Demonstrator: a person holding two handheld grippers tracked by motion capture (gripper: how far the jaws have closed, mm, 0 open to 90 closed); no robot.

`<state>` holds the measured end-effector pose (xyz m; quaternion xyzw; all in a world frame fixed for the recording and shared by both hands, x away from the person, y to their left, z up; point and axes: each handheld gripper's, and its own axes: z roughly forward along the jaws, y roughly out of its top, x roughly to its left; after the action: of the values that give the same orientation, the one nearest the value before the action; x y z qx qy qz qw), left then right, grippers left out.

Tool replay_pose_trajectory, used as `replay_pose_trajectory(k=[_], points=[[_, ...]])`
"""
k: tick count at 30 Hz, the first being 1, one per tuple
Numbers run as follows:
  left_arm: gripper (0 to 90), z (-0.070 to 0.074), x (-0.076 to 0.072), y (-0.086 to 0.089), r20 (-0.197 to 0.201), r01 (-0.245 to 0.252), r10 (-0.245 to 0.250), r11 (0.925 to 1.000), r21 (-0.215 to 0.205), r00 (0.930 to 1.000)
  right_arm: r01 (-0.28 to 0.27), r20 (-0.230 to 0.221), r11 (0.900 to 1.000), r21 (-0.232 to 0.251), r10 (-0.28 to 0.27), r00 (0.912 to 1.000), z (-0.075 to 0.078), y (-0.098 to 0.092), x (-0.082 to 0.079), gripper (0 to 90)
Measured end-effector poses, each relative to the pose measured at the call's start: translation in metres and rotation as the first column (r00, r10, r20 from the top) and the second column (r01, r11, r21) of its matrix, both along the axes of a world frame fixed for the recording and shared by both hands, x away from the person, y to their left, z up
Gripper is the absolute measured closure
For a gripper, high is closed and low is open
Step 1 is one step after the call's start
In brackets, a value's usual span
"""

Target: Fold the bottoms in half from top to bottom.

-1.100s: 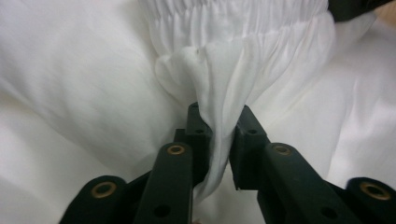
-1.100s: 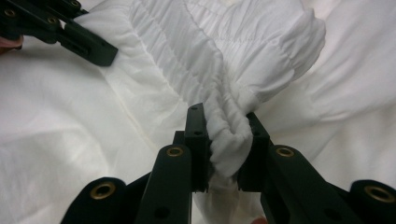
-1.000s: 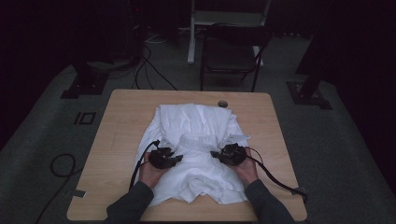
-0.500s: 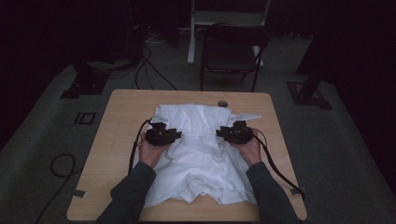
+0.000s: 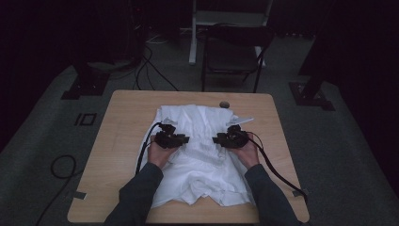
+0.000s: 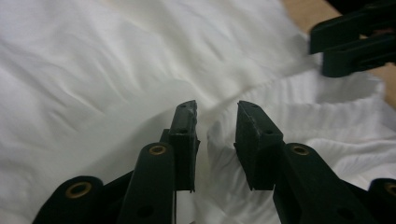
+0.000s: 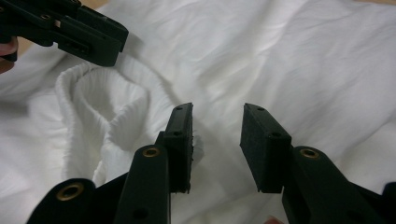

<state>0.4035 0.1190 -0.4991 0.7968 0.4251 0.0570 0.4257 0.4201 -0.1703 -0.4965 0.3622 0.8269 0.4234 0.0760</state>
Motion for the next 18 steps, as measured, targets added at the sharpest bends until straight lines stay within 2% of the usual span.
replay_pose_trajectory(k=[6, 8, 10, 11, 14, 16, 18], points=[[64.9, -0.001, -0.033, 0.004, 0.01, 0.077, -0.077, 0.9963, -0.038, 0.997, -0.09, 0.006, 0.996, 0.002, 0.09, 0.996, -0.001, 0.001, -0.023, 61.9], [63.6, -0.003, -0.042, 0.006, 0.004, 0.102, -0.102, 0.9934, -0.052, 0.9947, -0.134, 0.0, 0.991, -0.008, 0.134, 0.991, -0.003, 0.002, -0.031, 61.1], [63.0, -0.004, -0.051, 0.009, 0.003, 0.13, -0.13, 0.9892, -0.068, 0.9915, -0.193, -0.006, 0.981, 0.006, 0.193, 0.9813, -0.005, 0.002, -0.04, 60.4], [62.4, -0.003, -0.054, 0.012, 0.009, 0.133, -0.132, 0.9885, -0.073, 0.9912, -0.221, -0.002, 0.975, 0.017, 0.221, 0.9753, -0.005, 0.001, -0.043, 60.0], [61.1, 0.004, -0.056, 0.023, 0.031, 0.122, -0.119, 0.985, -0.122, 0.9924, -0.267, 0.02, 0.962, 0.053, 0.267, 0.9635, 0.001, -0.003, -0.052, 59.3], [60.5, 0.011, -0.053, 0.028, 0.05, 0.114, -0.108, 0.9827, -0.146, 0.9929, -0.28, 0.049, 0.956, 0.092, 0.276, 0.9598, 0.009, -0.006, -0.055, 58.2], [59.9, 0.017, -0.049, 0.031, 0.066, 0.1, -0.09, 0.9807, -0.168, 0.9938, -0.277, 0.065, 0.953, 0.123, 0.271, 0.9604, 0.017, -0.009, -0.055, 57.8]])
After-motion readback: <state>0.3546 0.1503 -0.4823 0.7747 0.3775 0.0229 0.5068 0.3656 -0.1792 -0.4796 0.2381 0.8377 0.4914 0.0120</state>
